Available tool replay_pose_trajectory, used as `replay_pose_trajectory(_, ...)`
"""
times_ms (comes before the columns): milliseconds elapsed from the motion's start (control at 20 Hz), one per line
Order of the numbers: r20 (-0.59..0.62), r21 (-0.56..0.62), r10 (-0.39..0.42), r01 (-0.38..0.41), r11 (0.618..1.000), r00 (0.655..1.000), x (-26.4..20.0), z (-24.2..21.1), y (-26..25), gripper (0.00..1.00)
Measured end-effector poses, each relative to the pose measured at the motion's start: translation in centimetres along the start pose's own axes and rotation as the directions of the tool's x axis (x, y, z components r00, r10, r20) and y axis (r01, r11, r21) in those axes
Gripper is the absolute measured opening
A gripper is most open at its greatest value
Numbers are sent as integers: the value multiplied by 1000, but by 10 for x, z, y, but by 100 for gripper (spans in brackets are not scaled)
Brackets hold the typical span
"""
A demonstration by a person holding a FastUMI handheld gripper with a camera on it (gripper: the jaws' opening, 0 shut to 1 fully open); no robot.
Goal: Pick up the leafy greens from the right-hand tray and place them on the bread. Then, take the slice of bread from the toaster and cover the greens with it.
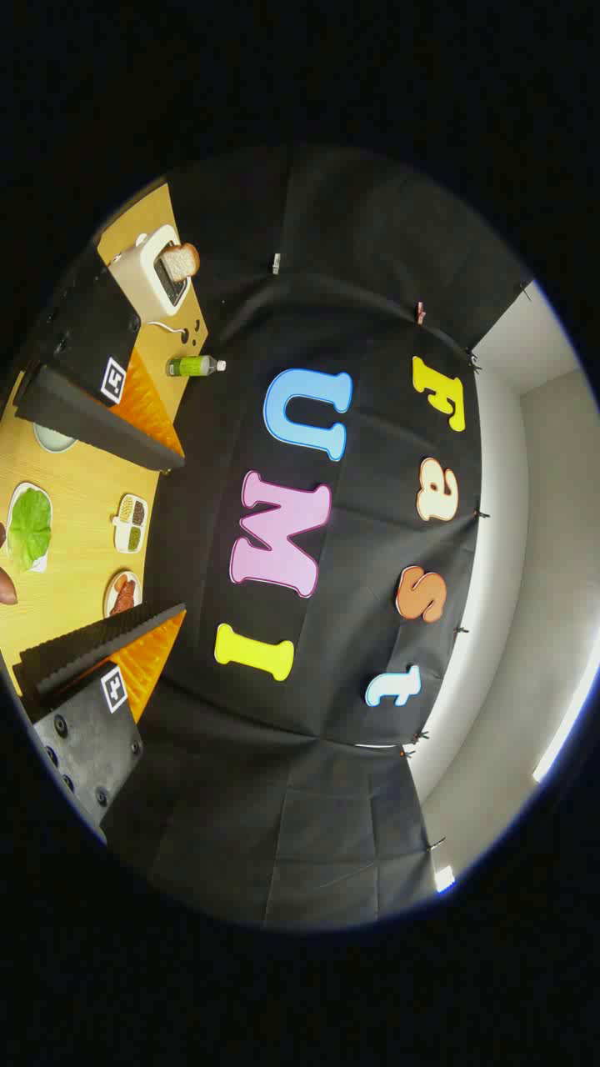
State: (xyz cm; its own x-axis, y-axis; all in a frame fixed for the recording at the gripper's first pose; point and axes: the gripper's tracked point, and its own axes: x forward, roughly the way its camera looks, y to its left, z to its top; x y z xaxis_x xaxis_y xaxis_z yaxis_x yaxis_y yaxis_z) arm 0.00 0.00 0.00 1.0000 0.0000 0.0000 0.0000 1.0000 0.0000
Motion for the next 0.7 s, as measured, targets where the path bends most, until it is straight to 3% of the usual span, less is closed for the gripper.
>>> replay_pose_trajectory(700, 31, 22, 11, -12, 1000, 999, 12, 0, -9, 98)
